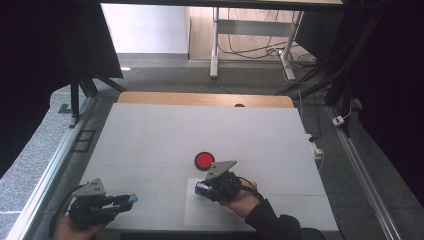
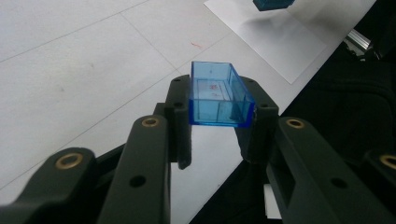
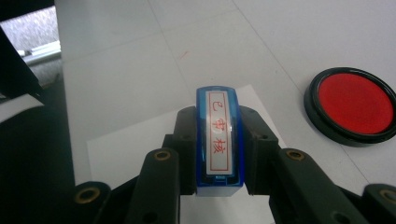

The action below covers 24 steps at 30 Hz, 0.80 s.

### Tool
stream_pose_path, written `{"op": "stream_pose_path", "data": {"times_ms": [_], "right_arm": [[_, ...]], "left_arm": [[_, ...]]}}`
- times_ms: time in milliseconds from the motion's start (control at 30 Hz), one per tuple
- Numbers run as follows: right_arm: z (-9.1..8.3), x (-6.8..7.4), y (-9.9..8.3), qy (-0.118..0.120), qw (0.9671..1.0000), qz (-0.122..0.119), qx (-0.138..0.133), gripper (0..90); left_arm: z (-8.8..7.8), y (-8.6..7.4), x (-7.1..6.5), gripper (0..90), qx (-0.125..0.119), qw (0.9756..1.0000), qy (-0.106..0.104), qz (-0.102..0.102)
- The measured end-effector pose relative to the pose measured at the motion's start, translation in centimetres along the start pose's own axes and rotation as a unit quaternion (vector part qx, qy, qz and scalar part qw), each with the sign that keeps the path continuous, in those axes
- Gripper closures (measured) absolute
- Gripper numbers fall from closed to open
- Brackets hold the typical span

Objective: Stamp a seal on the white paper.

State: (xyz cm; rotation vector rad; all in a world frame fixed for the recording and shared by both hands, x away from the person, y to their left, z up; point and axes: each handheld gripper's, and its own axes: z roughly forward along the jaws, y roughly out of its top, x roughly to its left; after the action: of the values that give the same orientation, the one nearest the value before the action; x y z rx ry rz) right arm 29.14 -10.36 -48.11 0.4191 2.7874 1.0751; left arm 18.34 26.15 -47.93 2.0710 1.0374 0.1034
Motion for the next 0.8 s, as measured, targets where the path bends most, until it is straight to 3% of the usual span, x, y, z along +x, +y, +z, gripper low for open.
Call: {"op": "stream_pose_path", "data": {"times_ms": [333,567,800], "right_arm": [[0.9,-0.1,-0.4,0.001,0.9999,0.012,0.01,71.0],[1.6,0.3,-0.5,-0.002,0.9997,0.0,0.025,71.1],[1.6,-0.2,-0.9,0.01,0.9994,0.027,0.017,71.3]], "left_arm": [[0.0,0.0,0.0,68.2,0.0,1.0,0.0,0.0],[0.0,0.0,0.0,68.2,0.001,1.0,-0.002,0.0],[0.1,0.0,0.0,68.2,0.003,1.0,-0.001,0.0]]}}
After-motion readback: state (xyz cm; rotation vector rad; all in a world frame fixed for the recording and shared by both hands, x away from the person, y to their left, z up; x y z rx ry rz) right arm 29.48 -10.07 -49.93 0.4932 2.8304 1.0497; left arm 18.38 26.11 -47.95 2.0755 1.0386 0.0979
